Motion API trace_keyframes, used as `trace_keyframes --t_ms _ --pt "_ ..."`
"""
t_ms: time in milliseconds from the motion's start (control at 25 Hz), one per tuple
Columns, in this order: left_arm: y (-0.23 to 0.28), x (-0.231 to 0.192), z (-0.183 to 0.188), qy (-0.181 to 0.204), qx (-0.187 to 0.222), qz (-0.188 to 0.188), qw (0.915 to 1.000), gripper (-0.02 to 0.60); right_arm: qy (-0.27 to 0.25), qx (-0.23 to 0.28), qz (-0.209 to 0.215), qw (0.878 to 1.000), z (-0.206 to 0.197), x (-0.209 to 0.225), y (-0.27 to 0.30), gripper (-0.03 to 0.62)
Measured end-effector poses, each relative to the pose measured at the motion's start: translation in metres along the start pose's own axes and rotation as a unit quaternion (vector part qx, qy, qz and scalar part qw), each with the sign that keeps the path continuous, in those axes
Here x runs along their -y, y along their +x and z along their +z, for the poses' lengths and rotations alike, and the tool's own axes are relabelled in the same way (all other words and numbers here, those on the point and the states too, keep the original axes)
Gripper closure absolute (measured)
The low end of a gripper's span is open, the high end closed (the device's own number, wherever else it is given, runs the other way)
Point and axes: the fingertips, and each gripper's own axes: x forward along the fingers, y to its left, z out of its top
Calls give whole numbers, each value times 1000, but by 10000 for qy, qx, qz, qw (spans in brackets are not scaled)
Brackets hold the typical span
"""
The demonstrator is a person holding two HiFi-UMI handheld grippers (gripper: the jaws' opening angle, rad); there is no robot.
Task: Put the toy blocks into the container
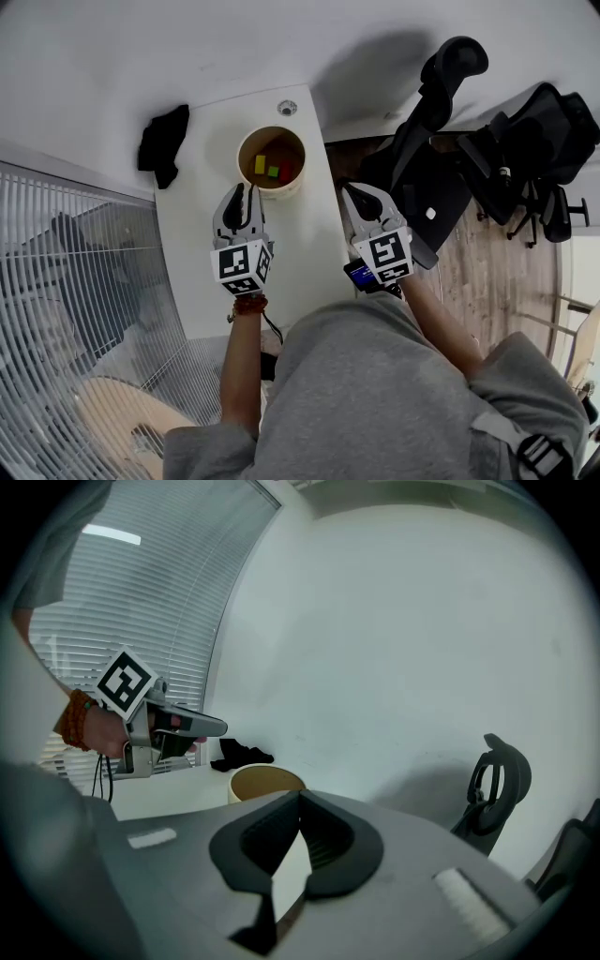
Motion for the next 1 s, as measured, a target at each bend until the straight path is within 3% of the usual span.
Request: trace_keyframes --t_ms 320,400,760,1000 --pt "-22 3 3 180 283 235 9992 506 -23 328 83 9994 34 -5 -1 583" --pt "-25 5 1 181 318 264 9990 553 -42 393 125 9991 39 -8 -1 583" --pt "-35 29 -19 229 34 -59 9997 575 -311 607 443 9967 50 -23 -5 585" --pt "-43 39 -31 237 -119 -27 9996 575 -366 653 630 9952 52 -28 -1 585"
